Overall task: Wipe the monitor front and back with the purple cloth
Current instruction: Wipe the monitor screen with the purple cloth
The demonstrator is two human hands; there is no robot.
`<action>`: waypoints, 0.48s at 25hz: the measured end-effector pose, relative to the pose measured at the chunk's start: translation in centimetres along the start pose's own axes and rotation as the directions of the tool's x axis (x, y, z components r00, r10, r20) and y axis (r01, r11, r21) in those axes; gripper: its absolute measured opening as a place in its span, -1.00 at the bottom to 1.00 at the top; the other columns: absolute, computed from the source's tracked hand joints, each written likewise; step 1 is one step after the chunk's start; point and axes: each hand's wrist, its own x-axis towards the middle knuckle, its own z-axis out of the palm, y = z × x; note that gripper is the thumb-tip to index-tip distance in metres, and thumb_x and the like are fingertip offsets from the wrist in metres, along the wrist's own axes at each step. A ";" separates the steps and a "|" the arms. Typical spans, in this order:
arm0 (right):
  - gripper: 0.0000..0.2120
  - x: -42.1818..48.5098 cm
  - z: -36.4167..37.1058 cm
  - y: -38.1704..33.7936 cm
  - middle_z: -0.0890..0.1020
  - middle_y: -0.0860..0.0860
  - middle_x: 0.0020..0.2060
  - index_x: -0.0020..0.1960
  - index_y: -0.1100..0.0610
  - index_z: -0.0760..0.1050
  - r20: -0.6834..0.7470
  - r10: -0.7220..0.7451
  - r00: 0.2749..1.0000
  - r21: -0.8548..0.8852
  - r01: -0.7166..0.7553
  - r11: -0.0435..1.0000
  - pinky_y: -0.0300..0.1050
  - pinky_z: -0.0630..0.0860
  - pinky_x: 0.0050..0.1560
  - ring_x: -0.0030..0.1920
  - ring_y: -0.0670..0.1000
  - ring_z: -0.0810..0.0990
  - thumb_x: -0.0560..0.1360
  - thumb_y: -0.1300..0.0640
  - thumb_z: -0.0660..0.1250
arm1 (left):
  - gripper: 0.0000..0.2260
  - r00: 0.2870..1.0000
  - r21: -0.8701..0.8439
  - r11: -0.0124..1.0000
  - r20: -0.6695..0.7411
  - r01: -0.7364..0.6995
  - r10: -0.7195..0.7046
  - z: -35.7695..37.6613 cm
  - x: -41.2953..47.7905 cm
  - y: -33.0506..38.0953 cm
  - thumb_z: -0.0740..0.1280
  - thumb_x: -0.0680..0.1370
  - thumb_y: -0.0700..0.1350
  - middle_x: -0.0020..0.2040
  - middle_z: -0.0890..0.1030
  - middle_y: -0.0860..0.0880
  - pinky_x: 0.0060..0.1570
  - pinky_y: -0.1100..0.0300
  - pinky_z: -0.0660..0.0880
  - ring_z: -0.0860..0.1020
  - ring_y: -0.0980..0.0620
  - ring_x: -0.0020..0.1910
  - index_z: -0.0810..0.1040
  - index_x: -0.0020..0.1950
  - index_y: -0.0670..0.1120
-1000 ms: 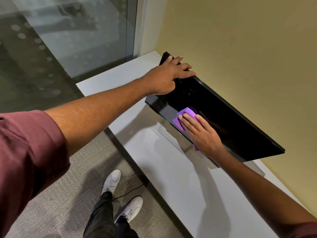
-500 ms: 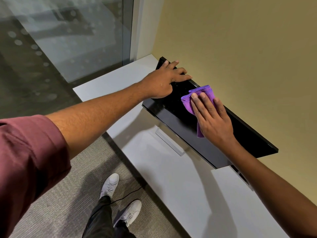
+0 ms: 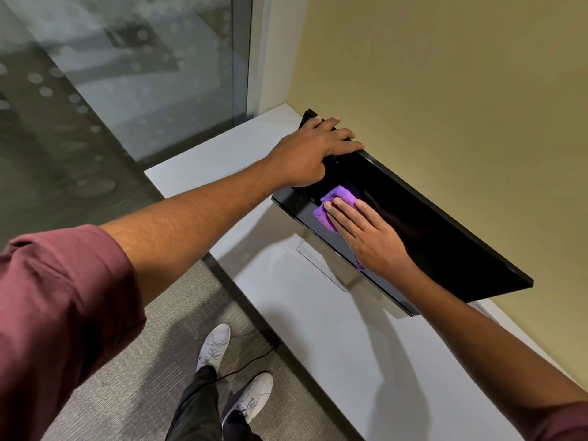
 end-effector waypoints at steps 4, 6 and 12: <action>-0.18 -3.8 -0.1 1.0 -0.13 0.12 0.75 0.75 0.24 -0.16 -0.061 0.070 0.996 0.027 -0.069 0.997 0.12 -0.05 0.73 0.75 0.13 -0.10 0.68 0.10 0.24 | -0.12 0.997 0.056 0.997 -0.056 -0.050 0.053 0.2 -1.0 -0.5 0.19 0.40 -0.49 0.68 0.28 0.00 0.67 -0.01 0.06 0.08 -0.08 0.71 0.28 0.68 0.06; -0.23 -5.4 -0.5 1.9 -0.06 0.09 0.76 0.75 0.23 -0.10 -0.106 0.123 0.987 0.025 -0.121 0.992 0.11 0.01 0.73 0.75 0.11 -0.04 0.69 0.16 0.23 | -0.10 0.997 0.065 0.997 -0.071 -0.034 0.039 -0.2 -1.4 -1.5 0.22 0.38 -0.50 0.70 0.25 -0.03 0.68 0.00 0.04 0.08 -0.06 0.72 0.26 0.69 0.02; -0.30 -5.3 -1.8 4.7 -0.04 0.07 0.76 0.76 0.21 -0.07 -0.149 0.172 0.974 0.003 -0.174 0.985 0.13 0.03 0.71 0.75 0.11 -0.02 0.73 0.14 0.19 | -0.07 0.997 -0.025 1.000 -0.078 0.011 -0.013 -2.0 -1.7 -5.5 0.12 0.36 -0.52 0.71 0.19 -0.02 0.69 -0.01 0.08 0.09 -0.01 0.72 0.19 0.71 0.00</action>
